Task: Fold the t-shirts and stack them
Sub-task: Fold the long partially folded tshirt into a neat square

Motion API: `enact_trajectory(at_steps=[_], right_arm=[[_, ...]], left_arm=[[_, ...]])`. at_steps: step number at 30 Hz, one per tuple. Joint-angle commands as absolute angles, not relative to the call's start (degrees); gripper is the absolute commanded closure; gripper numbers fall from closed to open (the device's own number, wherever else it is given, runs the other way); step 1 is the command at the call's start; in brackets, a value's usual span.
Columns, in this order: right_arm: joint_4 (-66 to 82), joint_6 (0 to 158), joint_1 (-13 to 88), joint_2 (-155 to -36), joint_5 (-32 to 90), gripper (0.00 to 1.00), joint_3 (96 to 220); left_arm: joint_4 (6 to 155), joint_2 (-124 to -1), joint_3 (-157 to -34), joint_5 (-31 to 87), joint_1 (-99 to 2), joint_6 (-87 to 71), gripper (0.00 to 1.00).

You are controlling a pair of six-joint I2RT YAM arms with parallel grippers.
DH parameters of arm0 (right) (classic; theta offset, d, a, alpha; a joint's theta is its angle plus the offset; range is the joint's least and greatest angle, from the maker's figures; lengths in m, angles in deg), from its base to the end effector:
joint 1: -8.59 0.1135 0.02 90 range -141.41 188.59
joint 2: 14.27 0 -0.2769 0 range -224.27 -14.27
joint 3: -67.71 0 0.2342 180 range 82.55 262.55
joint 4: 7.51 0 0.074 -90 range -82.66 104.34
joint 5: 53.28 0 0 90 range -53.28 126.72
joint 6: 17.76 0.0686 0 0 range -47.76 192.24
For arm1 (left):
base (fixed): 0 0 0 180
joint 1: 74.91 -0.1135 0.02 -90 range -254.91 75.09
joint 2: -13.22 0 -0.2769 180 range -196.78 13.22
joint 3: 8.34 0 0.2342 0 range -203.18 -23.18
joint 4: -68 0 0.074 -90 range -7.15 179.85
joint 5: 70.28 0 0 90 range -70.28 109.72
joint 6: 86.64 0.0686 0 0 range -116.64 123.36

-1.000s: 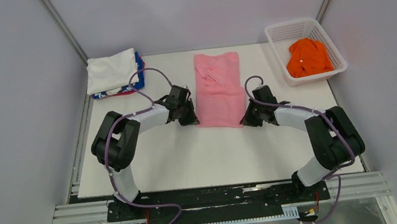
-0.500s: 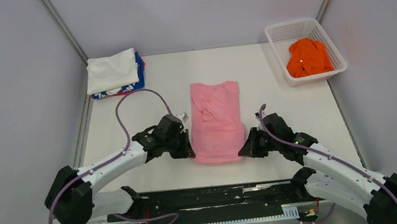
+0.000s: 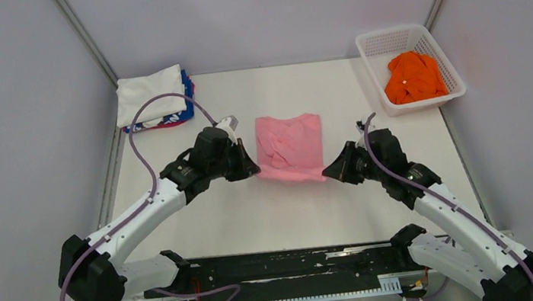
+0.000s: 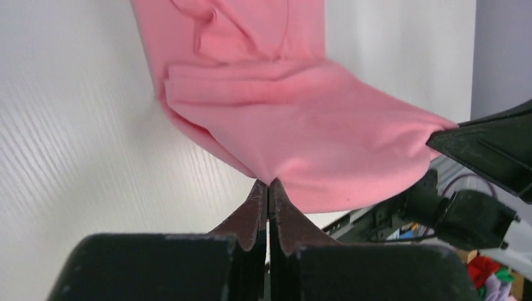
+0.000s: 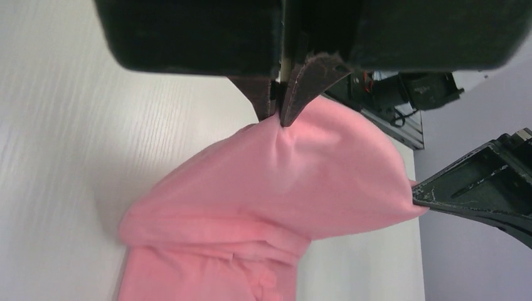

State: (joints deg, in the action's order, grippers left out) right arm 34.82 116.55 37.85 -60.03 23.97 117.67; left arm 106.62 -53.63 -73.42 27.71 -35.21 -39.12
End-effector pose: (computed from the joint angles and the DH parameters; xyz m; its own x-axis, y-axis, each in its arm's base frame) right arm 0.1420 0.0969 0.2420 -0.8243 0.3192 -0.4677 -0.0732 0.7590 0.6470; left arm 0.1888 -0.1692 0.2689 -0.8499 -0.1636 -0.5009 0.1899 0.7916 -0.5808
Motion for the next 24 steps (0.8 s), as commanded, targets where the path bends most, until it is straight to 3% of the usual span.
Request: enact_trajectory(at_steps=[1, 11, 24], right_arm=[[26.99, 113.79, 29.88, -66.23, 18.40, 1.00, 123.33], [19.07, 109.80, 16.98, -82.94, 7.03, 1.00, 133.14], [12.52, 110.31, 11.77, -101.40, -1.57, 1.00, 142.29]], left_arm=[[101.03, -58.28, -79.47, 25.97, -40.48, -38.40, 1.00], [97.38, -73.52, -93.27, 30.06, -48.14, -35.97, 1.00], [98.69, -89.19, -107.09, 32.23, -52.93, -34.93, 1.00]])
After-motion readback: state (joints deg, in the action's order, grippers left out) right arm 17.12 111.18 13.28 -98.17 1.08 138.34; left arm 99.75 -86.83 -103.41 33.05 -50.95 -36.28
